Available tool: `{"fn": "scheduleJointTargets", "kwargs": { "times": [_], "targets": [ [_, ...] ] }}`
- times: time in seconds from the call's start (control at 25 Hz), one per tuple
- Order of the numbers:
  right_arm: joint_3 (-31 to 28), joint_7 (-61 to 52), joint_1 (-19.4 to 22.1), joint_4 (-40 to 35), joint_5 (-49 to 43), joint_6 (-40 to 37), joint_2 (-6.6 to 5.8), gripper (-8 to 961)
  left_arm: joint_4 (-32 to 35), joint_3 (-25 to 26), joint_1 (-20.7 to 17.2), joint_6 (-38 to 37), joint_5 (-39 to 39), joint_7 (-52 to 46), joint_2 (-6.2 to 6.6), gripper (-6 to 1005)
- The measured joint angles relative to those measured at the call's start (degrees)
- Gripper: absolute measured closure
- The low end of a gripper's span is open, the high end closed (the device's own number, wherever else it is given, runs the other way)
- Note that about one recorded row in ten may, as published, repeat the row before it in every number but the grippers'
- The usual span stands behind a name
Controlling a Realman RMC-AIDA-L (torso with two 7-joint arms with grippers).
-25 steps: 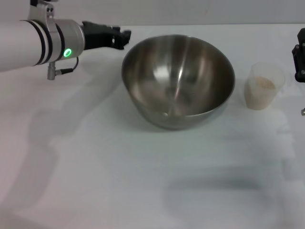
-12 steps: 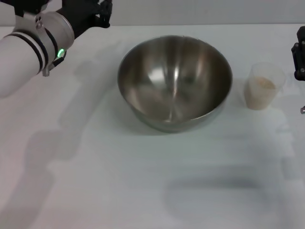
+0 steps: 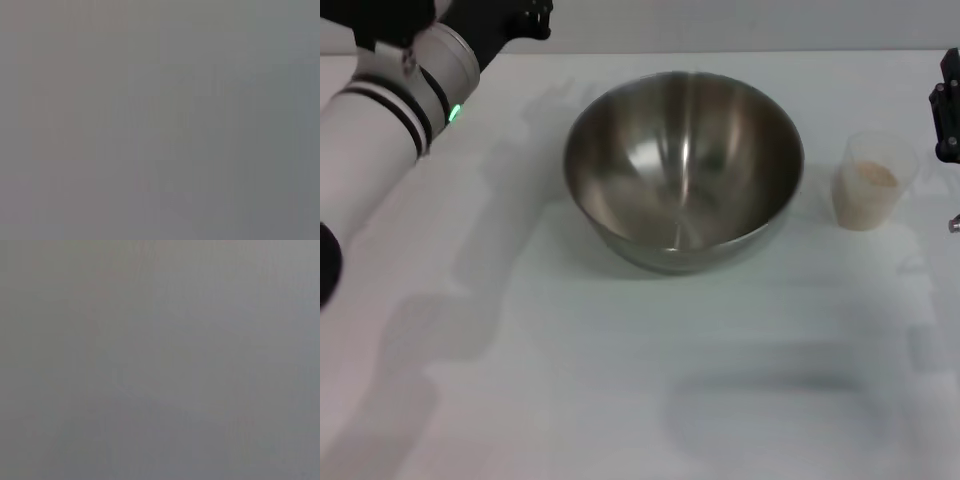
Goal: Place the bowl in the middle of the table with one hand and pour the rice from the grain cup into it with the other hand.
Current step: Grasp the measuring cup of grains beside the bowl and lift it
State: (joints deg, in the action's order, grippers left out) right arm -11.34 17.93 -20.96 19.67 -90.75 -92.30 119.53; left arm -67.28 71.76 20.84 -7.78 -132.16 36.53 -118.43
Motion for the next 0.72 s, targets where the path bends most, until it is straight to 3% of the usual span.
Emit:
{"fn": "scheduleJointTargets", "kwargs": {
  "times": [0.16,0.28,0.36,0.56,0.72],
  "targets": [
    [0.0,0.0,-0.2,0.0,0.0,0.0,0.01,386,2.6,-2.0,-0.1,-8.3,-1.3,-1.3,-0.13,683],
    [0.0,0.0,-0.2,0.0,0.1,0.0,0.01,386,2.9,-1.0,0.4,-6.8,-1.2,-3.5,-0.08,668],
    [-0.1,0.0,-0.3,0.0,0.1,0.0,0.01,386,3.9,2.8,1.3,-3.2,-1.1,-8.0,-0.09,658],
    [-0.3,0.0,-0.7,0.1,0.1,0.0,0.01,386,7.8,6.1,3.0,-2.7,-1.1,-12.6,0.07,550],
    [-0.3,0.0,-0.8,0.2,0.1,0.0,0.05,386,12.9,6.0,3.6,-11.9,-1.4,-15.6,-0.01,464]
  ]
}}
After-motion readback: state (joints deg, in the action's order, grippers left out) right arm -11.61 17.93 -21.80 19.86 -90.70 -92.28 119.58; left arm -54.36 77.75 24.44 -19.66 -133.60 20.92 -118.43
